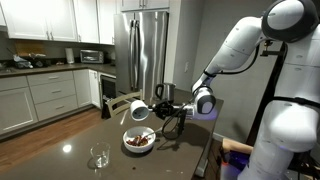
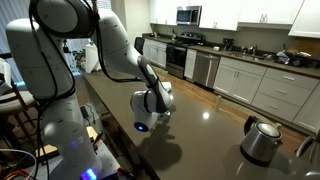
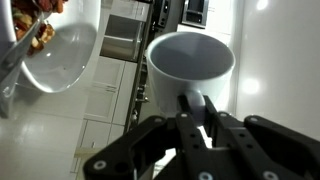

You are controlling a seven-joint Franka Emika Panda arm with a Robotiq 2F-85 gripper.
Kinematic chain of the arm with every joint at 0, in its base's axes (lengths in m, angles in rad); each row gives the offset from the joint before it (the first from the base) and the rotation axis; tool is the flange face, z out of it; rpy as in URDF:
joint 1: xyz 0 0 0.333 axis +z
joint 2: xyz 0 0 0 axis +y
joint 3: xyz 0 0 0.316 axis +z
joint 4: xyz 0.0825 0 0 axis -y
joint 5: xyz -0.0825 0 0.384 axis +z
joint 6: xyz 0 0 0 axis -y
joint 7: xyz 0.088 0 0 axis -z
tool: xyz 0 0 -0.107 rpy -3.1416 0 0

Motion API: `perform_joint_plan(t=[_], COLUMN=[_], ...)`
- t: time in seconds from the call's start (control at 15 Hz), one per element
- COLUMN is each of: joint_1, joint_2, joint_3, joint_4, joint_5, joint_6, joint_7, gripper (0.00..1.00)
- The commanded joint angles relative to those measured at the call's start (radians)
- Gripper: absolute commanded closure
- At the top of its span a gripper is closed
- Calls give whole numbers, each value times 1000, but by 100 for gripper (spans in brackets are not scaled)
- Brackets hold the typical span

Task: Pour cereal from the mug to the bowl.

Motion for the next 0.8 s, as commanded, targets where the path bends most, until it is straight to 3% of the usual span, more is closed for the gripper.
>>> perform_joint_plan(t=[0.0,0.33,0.4,0.47,0.73], joint_1=[-6,0,-4,-4,-4], joint_2=[2,-4,-5,16,16], joint_3=[4,8,4,3,3], joint_4=[1,10,4,2,2], joint_5=[-2,6,1,-1,-1], joint_6=[-2,85,63,55,55], joint_7=[0,156,144,95,106], gripper=[96,96,96,84,84])
